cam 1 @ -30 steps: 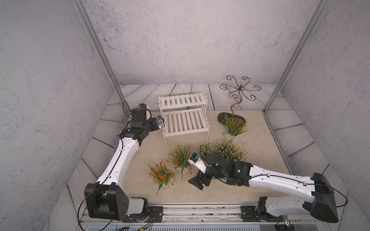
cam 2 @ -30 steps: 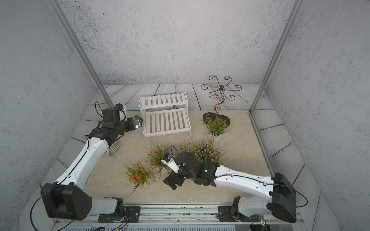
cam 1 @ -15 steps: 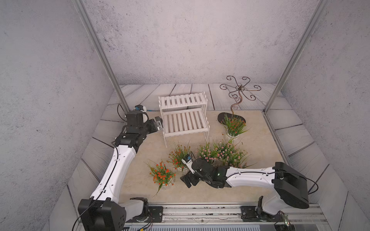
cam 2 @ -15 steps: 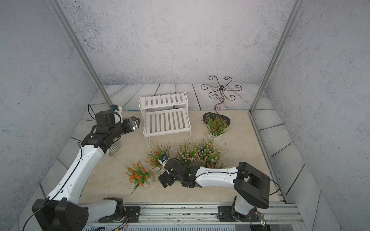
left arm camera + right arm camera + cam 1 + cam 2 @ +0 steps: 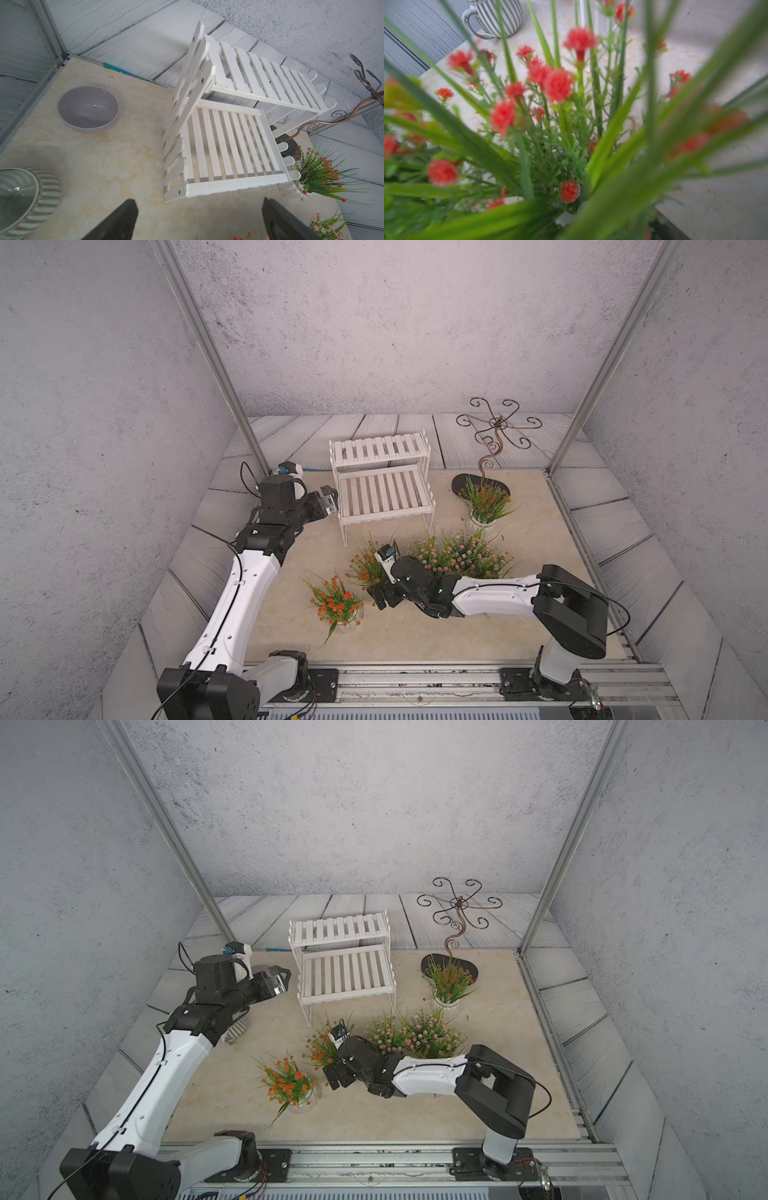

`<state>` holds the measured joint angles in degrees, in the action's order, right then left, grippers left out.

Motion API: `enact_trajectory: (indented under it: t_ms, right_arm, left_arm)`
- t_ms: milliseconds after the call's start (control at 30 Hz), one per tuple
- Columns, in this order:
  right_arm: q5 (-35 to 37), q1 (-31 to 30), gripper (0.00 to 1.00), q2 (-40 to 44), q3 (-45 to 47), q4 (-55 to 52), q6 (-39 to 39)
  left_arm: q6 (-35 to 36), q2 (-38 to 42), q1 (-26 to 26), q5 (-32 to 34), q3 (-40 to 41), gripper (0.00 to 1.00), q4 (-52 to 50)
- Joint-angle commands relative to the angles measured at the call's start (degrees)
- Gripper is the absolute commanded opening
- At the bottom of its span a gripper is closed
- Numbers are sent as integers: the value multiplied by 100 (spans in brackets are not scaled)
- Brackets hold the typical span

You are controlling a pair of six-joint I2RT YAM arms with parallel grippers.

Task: Place the baby's breath potted plants on the rack by color
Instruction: Pick up the baby's breath potted plant from the center of the board.

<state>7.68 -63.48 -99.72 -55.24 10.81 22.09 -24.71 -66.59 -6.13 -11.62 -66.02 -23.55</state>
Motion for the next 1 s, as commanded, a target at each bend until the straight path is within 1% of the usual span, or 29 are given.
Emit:
enact_trajectory:
  t_ms: [0,333,433,533,667,733,967]
  right_arm:
    - [84,38,99,-336,-268,-35,-132]
    - [137,55,99,-758,-497,-326,-224]
    - [149,55,100,-782,-445,-255,-247]
    - [228,55,96,-758,-469,-319,-264]
    - [255,55,89,-380,-193,-111,-290]
    - [314,55,86,-199,-146,-172,-337]
    - [277,55,85,510,-98,-435,-433]
  left_arm:
    - [-16,127,25,-60,72,98,67]
    - [-25,172,24,-60,76,97,107]
    - [-16,203,31,-60,88,97,111]
    - [-16,232,31,-51,79,97,98]
    - [-33,286,30,-69,63,97,99]
    - [-42,302,29,-69,50,97,104]
    - [23,321,25,-36,58,97,38]
